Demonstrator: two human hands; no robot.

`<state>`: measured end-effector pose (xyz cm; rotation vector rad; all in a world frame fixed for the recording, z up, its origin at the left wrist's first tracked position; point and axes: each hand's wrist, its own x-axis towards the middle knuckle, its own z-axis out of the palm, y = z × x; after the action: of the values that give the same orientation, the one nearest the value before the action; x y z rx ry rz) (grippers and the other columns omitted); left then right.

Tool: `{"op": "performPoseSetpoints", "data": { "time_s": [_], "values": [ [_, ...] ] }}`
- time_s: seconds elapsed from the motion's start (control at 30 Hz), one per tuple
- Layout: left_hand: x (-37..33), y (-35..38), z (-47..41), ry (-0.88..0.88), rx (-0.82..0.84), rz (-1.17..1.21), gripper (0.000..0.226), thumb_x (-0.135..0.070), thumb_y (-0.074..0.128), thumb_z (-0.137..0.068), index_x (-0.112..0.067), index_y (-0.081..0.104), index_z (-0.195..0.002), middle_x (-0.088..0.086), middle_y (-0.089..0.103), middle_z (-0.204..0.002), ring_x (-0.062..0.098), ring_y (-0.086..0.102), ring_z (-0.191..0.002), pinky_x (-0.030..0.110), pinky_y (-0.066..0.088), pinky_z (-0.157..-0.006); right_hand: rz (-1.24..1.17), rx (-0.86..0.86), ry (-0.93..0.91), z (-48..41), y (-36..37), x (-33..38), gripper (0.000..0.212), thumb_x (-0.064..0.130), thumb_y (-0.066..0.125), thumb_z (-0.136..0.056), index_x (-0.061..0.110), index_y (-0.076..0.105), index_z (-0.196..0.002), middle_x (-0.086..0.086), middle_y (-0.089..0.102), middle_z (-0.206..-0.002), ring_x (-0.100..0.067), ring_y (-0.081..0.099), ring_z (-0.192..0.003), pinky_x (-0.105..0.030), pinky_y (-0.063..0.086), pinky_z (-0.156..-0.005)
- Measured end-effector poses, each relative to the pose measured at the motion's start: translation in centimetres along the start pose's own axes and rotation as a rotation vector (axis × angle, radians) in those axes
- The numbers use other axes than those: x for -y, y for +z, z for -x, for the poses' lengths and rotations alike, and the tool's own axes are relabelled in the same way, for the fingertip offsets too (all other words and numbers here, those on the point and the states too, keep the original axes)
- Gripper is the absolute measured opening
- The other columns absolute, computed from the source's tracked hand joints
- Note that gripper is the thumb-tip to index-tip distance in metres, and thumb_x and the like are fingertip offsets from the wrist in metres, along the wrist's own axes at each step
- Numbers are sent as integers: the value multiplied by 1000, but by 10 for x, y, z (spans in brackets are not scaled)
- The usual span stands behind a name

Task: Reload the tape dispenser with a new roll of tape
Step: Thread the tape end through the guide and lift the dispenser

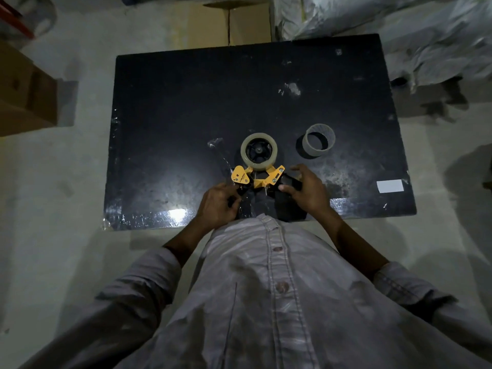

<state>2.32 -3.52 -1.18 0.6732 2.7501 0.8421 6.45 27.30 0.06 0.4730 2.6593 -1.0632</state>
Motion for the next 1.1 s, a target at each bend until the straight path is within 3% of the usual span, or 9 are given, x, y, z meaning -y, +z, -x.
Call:
{"op": "performPoseSetpoints", "data": {
  "time_s": [0.17,0.27,0.47,0.67,0.77,0.9,1.1],
  "values": [
    [0,-1,0,12,4,9,17,-18,81,-84,-18,85,-101,6,79,-94,26,75,-79,39,63,-68,180,-24,-137,9,4,2,99,73,87,-80,33,44,-160,-8,59,-152,-35,61,-136,-56,55,-106],
    [3,-2,0,17,-9,7,17,-18,82,-84,-18,86,-101,6,80,-95,26,75,-78,37,63,-69,156,-2,-210,4,2,10,104,71,88,-80,32,40,-164,-9,53,-150,-34,58,-135,-52,56,-106],
    [-5,-2,3,48,-17,42,13,-9,87,-84,-12,87,-96,9,82,-88,26,76,-72,28,59,-72,92,23,-377,-1,4,16,93,69,84,-85,22,50,-158,-11,46,-152,-29,57,-134,-41,58,-100],
    [2,-4,4,90,17,28,8,-11,84,-84,-15,87,-91,8,83,-91,23,78,-74,35,63,-69,107,13,-484,-7,1,10,85,57,89,-88,18,54,-155,-10,48,-148,-26,59,-131,-44,65,-89],
    [1,-2,5,99,8,32,10,-11,85,-84,-15,89,-92,8,84,-92,23,79,-75,29,62,-70,136,10,-473,-7,0,12,88,62,90,-85,20,55,-154,-9,49,-146,-27,62,-124,-44,65,-83],
    [0,2,10,108,18,22,13,-19,82,-88,-18,90,-98,6,83,-90,23,78,-74,32,62,-70,269,-13,-409,-4,2,14,92,88,77,-79,35,53,-150,-3,49,-139,-26,69,-103,-40,64,-68],
    [1,-1,9,119,25,13,15,-15,87,-87,-18,91,-101,8,85,-96,22,78,-77,31,63,-74,314,-77,-248,2,3,24,87,92,70,-81,38,47,-146,-6,73,-121,-32,77,-93,-35,54,-72]
  ]
}}
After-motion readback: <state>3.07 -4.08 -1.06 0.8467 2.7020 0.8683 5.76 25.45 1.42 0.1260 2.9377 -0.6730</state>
